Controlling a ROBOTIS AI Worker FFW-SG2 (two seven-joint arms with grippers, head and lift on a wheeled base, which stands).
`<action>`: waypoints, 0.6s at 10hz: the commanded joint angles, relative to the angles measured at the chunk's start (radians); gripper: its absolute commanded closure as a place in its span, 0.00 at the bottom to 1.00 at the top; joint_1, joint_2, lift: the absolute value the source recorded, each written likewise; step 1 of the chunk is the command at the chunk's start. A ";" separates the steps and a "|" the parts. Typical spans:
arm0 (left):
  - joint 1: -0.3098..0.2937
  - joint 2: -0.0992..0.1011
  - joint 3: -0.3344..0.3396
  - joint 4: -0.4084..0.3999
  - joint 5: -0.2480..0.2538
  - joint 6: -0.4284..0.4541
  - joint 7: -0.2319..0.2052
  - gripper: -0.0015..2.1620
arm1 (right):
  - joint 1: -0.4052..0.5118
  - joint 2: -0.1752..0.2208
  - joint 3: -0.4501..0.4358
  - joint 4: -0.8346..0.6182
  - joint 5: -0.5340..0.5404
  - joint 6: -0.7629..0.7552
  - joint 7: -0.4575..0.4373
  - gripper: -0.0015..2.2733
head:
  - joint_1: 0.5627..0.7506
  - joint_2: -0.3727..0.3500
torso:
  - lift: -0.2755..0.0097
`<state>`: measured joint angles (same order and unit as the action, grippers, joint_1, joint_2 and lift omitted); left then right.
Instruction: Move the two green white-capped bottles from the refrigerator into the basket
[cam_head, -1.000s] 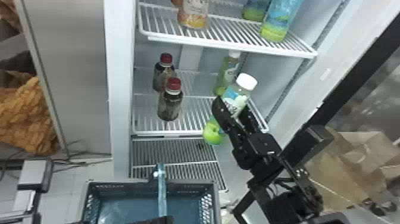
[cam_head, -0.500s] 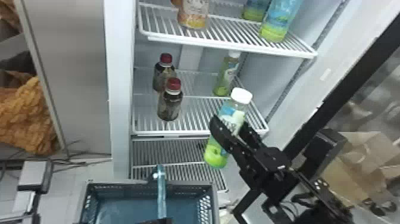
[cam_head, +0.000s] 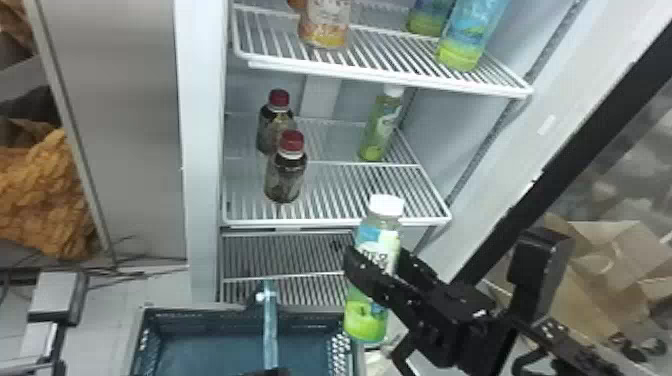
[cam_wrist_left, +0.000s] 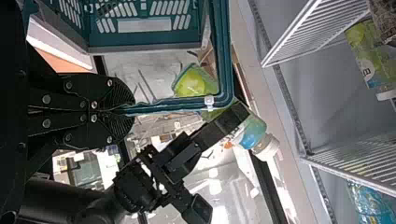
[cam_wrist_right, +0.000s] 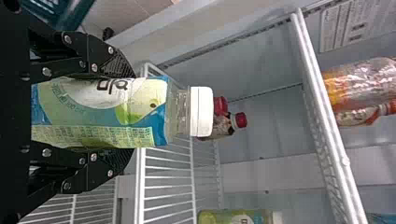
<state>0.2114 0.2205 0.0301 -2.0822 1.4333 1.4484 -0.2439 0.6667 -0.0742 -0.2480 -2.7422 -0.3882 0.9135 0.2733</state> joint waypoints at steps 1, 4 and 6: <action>0.000 -0.001 0.002 0.000 0.001 0.002 0.000 0.54 | 0.006 0.002 -0.003 -0.020 -0.019 0.063 0.006 0.31 | 0.70 0.03 | 0.04; -0.003 -0.001 0.000 0.000 -0.005 0.007 0.002 0.54 | 0.028 0.005 -0.003 -0.086 -0.049 0.198 0.007 0.31 | 0.70 0.03 | 0.04; -0.005 -0.001 0.000 0.000 -0.007 0.009 0.003 0.54 | 0.038 0.005 -0.007 -0.089 -0.064 0.265 0.009 0.31 | 0.70 0.03 | 0.04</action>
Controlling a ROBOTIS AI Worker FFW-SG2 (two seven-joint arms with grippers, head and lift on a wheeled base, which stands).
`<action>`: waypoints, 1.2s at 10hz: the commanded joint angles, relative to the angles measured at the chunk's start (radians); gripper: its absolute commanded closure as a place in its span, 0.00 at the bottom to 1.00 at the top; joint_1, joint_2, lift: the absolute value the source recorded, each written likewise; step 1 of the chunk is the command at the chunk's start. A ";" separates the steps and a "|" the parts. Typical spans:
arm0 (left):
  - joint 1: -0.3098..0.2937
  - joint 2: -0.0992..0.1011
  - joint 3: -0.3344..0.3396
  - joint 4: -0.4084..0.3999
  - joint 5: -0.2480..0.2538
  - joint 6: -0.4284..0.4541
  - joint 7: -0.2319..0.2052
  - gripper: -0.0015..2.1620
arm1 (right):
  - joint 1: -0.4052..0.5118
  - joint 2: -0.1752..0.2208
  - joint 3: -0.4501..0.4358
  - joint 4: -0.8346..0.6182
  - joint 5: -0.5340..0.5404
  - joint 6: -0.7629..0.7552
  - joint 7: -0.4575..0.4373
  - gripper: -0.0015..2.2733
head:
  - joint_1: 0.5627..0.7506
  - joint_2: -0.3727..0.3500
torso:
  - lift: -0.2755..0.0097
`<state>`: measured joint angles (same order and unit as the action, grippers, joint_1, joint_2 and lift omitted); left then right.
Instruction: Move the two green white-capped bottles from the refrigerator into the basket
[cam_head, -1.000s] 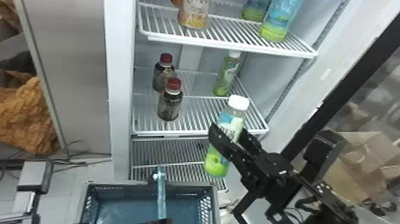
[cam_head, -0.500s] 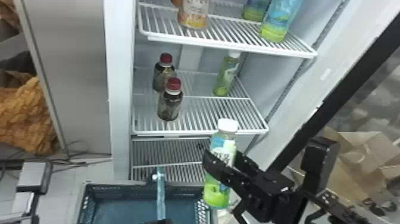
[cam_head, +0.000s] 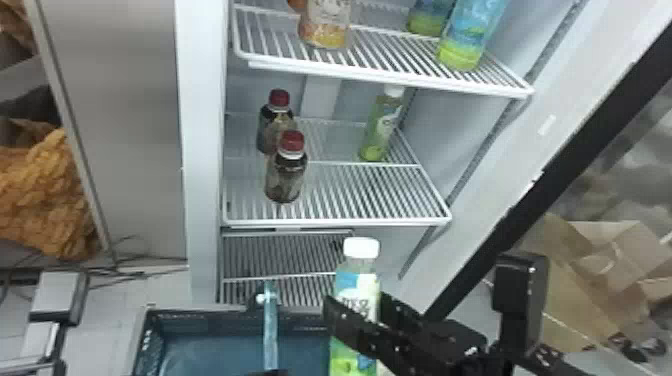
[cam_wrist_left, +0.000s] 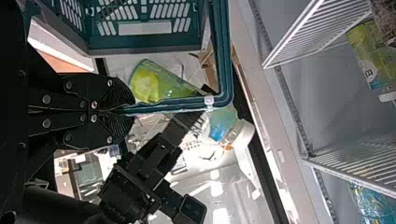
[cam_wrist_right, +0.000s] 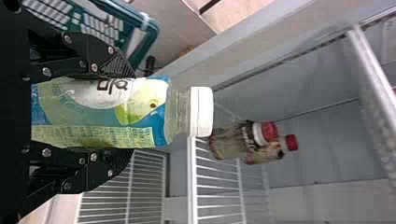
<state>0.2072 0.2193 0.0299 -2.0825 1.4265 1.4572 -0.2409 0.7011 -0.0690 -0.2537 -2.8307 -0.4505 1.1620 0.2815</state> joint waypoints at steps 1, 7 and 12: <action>-0.001 0.000 -0.002 0.000 -0.003 0.006 0.000 0.54 | 0.008 0.000 -0.004 0.000 -0.002 0.038 0.002 0.31 | 0.70 0.03 | 0.04; -0.006 0.000 -0.006 0.000 -0.007 0.006 0.005 0.54 | -0.019 0.000 0.004 0.108 -0.052 0.097 0.021 0.31 | 0.70 0.03 | 0.04; -0.004 0.000 -0.002 0.000 -0.007 0.008 0.005 0.54 | -0.029 0.000 0.000 0.108 -0.058 0.109 0.025 0.22 | 0.70 0.03 | 0.04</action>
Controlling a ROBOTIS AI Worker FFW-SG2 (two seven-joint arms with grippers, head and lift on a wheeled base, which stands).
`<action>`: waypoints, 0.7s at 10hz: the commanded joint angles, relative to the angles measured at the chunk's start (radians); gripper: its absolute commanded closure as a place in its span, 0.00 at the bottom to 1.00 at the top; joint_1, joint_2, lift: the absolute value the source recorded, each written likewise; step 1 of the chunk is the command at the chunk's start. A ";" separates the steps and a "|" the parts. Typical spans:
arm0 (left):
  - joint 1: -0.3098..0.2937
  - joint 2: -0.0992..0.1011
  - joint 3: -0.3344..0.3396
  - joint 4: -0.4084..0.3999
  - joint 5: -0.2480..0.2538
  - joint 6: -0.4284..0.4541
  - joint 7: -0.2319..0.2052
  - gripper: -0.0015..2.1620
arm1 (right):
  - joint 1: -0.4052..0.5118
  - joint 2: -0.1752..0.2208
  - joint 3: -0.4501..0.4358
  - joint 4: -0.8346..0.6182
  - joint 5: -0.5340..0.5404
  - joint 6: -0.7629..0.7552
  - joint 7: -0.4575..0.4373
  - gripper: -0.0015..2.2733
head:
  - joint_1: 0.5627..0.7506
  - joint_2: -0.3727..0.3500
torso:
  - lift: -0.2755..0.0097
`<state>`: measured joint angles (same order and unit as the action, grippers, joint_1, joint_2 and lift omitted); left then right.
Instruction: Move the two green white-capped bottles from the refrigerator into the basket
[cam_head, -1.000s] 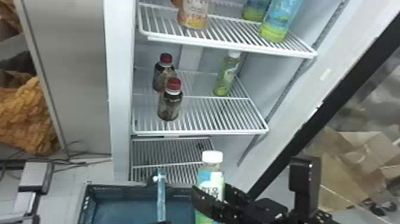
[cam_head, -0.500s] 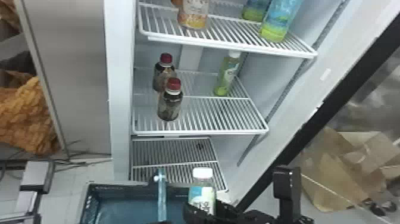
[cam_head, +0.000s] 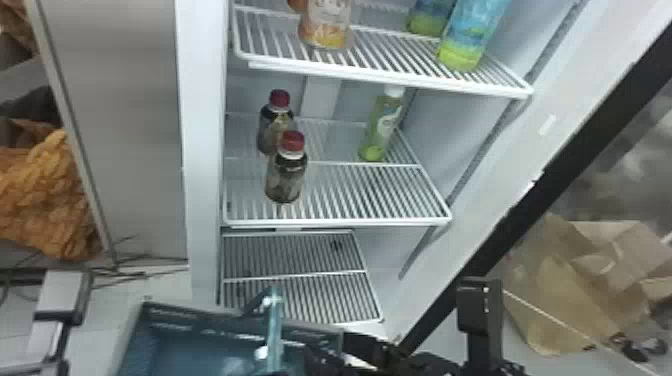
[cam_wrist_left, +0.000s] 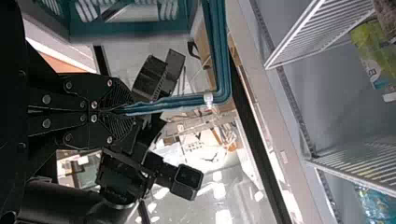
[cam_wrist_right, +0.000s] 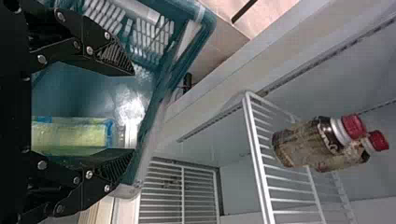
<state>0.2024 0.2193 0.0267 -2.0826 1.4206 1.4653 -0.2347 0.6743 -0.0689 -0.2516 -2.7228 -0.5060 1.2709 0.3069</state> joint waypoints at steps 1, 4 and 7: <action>0.001 0.000 0.003 0.000 0.001 0.002 -0.002 0.54 | 0.001 0.000 -0.006 -0.003 -0.001 -0.002 0.000 0.22 | 0.70 0.03 | 0.04; 0.004 0.000 0.003 0.000 0.001 0.002 -0.002 0.54 | -0.002 0.001 -0.010 -0.013 0.019 -0.076 -0.002 0.22 | 0.70 0.03 | 0.04; 0.004 0.000 0.005 0.000 0.001 0.002 -0.002 0.54 | -0.012 0.009 -0.034 -0.025 0.039 -0.184 -0.002 0.22 | 0.70 0.03 | 0.04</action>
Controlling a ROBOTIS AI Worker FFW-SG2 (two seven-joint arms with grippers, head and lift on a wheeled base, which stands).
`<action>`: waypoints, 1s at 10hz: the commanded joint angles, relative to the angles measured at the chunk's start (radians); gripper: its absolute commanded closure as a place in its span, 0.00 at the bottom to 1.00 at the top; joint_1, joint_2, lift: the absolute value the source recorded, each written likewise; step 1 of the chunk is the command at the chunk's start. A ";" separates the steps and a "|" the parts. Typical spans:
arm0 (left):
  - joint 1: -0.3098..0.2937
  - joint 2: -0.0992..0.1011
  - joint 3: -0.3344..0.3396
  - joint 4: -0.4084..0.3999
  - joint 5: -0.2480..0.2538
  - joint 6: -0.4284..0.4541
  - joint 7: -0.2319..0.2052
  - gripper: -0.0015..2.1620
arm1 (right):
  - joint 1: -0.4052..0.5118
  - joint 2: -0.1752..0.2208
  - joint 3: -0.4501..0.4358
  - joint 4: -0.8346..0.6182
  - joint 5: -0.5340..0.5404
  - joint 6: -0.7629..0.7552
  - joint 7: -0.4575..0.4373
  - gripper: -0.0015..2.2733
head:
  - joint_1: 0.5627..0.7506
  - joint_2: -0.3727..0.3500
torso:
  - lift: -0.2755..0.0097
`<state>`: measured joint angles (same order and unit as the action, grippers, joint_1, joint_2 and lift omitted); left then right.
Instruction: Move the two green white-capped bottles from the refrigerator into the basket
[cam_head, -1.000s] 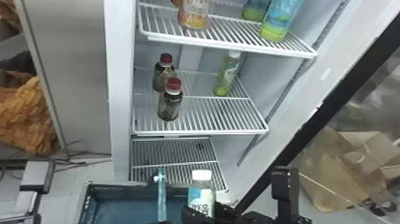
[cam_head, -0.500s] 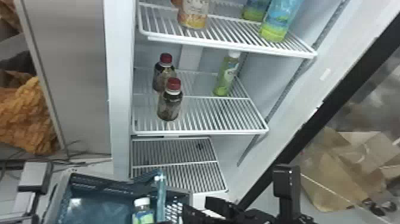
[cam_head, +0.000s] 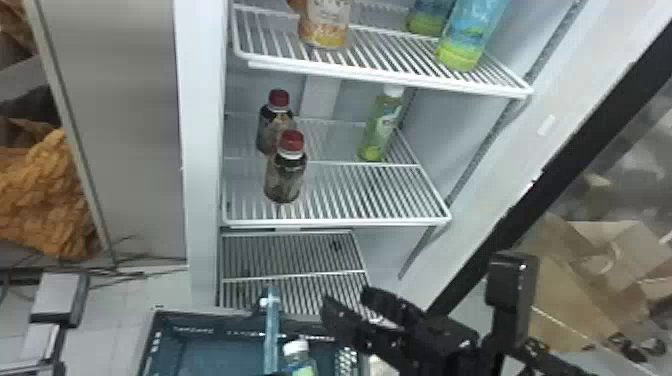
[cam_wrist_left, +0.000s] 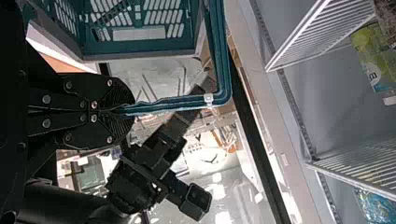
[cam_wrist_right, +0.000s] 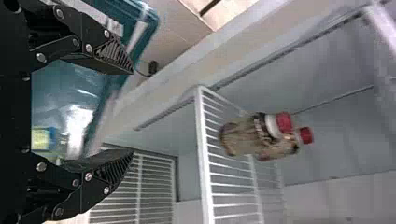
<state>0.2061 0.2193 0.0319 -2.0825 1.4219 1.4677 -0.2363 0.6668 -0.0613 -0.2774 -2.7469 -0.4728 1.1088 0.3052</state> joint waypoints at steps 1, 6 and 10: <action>0.002 0.000 0.000 0.000 0.000 0.000 0.000 0.54 | -0.019 0.001 -0.016 0.004 0.012 -0.051 0.000 0.22 | 0.70 0.03 | 0.04; 0.007 -0.002 0.006 0.000 0.002 0.000 0.000 0.54 | -0.095 0.005 -0.034 0.097 0.066 -0.277 -0.057 0.22 | 0.70 0.03 | 0.04; 0.012 -0.002 0.010 -0.005 0.006 -0.002 0.000 0.54 | -0.198 0.011 -0.034 0.313 0.128 -0.593 -0.095 0.22 | 0.70 0.03 | 0.04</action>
<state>0.2171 0.2178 0.0418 -2.0873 1.4267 1.4652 -0.2362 0.4817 -0.0514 -0.3111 -2.4620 -0.3559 0.5542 0.2105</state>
